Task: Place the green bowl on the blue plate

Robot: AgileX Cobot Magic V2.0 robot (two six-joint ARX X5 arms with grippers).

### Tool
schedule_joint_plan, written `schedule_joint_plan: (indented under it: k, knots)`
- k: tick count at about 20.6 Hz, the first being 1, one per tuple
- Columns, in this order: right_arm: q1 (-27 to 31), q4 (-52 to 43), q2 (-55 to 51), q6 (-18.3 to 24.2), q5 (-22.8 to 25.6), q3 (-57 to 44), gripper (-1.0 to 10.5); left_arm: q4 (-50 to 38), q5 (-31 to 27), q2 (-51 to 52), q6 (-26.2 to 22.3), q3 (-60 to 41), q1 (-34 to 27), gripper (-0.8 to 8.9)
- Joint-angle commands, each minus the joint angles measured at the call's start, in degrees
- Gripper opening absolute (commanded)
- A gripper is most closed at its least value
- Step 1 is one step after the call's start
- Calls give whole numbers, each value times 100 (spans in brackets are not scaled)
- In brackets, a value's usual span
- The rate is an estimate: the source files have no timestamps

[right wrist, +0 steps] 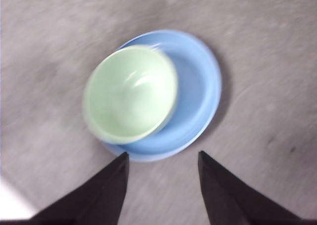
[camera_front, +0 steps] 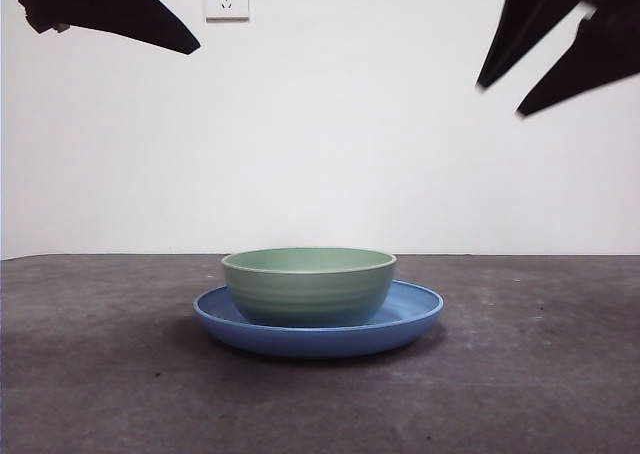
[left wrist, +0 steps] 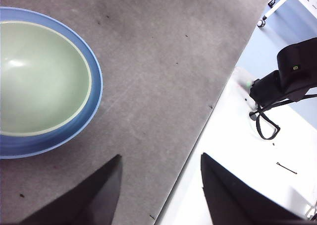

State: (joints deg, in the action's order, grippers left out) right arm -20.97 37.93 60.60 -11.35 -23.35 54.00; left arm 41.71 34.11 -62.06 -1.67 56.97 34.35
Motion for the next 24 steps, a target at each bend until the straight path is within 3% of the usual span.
schedule_joint_plan:
  k: [1, 4, 10, 24]
  knots:
    - [-37, 439, -319, 249, -372, 109, 224, -59, 24, -39, -72, 59, 22, 252]
    - [-39, 1045, -706, 459, -728, 109, 224, -59, 24, -39, -72, 59, 22, 252]
    - [-39, 1755, -1134, 800, -863, 109, 224, -59, 24, -39, -70, 59, 22, 252]
    - [-39, 1784, -1165, 852, -859, 109, 223, -57, 24, -39, -70, 59, 22, 247]
